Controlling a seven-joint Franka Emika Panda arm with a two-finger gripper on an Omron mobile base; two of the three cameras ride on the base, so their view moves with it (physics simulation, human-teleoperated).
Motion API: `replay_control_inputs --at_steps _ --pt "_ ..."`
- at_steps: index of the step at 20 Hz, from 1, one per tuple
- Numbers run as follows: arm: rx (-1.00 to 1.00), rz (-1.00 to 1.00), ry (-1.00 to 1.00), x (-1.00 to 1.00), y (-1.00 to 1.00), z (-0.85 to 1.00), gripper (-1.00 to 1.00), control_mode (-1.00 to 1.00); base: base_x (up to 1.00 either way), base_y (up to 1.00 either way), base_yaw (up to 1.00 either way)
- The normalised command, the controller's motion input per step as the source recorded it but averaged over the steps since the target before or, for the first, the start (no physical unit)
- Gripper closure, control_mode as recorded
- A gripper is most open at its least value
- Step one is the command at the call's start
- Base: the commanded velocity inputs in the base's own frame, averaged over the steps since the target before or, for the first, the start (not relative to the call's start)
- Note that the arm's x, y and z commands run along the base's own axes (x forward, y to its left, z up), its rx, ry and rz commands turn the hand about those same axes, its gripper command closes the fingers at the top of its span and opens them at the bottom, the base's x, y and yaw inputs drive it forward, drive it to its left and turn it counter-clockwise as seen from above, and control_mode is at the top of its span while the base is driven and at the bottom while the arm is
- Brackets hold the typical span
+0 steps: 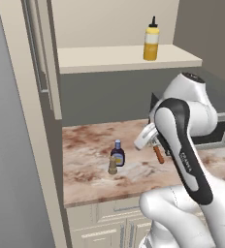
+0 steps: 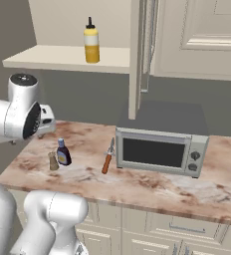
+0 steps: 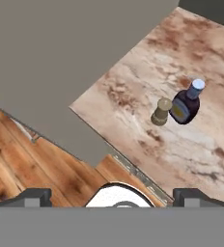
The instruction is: There are various items on the counter. Only move the condiments/shakers into the cabinet.
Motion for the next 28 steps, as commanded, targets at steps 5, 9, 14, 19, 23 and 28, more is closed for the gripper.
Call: replay_control_inputs --at_steps 5,9,14,19,23,28 --pt "-0.02 -0.2 0.19 0.39 0.39 -0.48 -1.0 -1.0 0.0 0.0 0.0" --pt "-0.01 -0.24 0.16 0.33 0.3 -0.5 -1.0 -1.0 0.0 0.0 0.0" --pt "-0.05 -0.3 0.07 0.16 0.09 -0.5 -1.0 -1.0 0.0 0.0 0.0" --pt "-0.14 -0.36 -0.05 0.0 0.0 -0.48 -1.0 -1.0 0.0 0.0 0.0" --pt "-0.11 -0.32 -0.18 0.08 0.0 -0.43 -1.0 -1.0 0.0 0.0 0.0" --pt "-0.01 -0.12 -0.07 0.1 0.01 -0.22 -1.0 -1.0 0.0 0.0 0.0"
